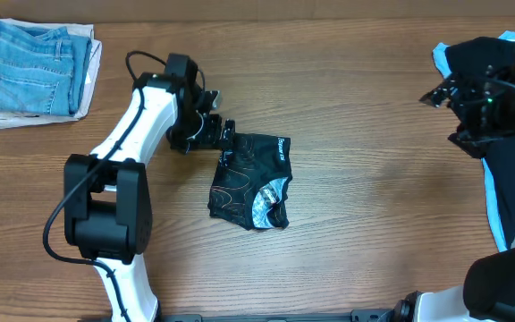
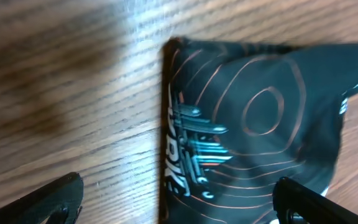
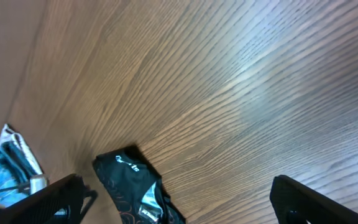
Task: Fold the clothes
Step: 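Grasp the folded black bundle with the left gripper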
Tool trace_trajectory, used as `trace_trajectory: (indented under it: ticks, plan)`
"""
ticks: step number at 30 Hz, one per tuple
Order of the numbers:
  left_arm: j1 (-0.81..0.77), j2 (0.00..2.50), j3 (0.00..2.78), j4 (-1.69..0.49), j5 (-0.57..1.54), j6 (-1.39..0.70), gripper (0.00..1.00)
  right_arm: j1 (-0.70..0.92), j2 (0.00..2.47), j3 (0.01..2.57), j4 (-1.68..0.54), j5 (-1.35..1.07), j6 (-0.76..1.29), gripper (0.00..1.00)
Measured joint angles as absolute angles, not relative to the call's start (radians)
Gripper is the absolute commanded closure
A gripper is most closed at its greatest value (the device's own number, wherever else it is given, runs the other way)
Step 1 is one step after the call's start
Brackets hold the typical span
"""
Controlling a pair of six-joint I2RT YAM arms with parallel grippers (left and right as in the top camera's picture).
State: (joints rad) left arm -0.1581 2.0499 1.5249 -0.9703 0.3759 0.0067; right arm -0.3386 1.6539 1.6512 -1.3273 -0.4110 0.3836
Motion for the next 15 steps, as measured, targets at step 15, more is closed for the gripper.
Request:
trace_trajectory:
  ticks: [15]
  plan:
    - [-0.143, 2.05, 1.368, -0.946, 0.579, 0.24, 0.0, -0.353, 1.654, 1.651, -1.33, -0.455, 0.318, 0.0]
